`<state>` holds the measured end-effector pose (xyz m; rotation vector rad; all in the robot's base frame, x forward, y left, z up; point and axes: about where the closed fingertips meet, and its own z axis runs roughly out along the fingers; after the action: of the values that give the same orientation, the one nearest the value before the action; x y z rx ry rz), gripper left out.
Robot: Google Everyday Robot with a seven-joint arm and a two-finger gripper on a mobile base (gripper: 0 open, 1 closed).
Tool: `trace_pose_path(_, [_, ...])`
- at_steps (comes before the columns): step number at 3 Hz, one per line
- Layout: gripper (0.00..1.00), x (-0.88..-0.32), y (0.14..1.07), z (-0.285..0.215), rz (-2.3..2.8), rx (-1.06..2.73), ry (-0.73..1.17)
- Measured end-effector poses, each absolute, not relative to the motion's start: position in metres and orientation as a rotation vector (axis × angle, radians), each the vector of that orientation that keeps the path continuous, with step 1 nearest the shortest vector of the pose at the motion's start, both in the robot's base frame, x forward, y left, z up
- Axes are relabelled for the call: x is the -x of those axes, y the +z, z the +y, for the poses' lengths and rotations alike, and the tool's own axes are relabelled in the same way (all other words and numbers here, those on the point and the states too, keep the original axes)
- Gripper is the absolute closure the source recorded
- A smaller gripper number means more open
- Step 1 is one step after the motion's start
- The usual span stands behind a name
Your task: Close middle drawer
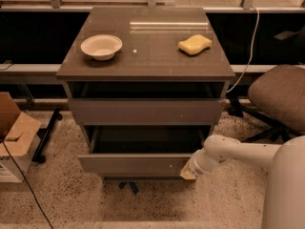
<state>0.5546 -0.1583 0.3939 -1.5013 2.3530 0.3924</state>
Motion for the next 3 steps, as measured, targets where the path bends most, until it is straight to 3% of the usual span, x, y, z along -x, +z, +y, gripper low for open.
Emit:
trace_pose_path(2, [1.0,-0.604,0.406,-0.174,2.286,1.461,0.33])
trace_pose_path(3, [0.82,-0.624,0.413,-0.175,2.256,1.465,0.299])
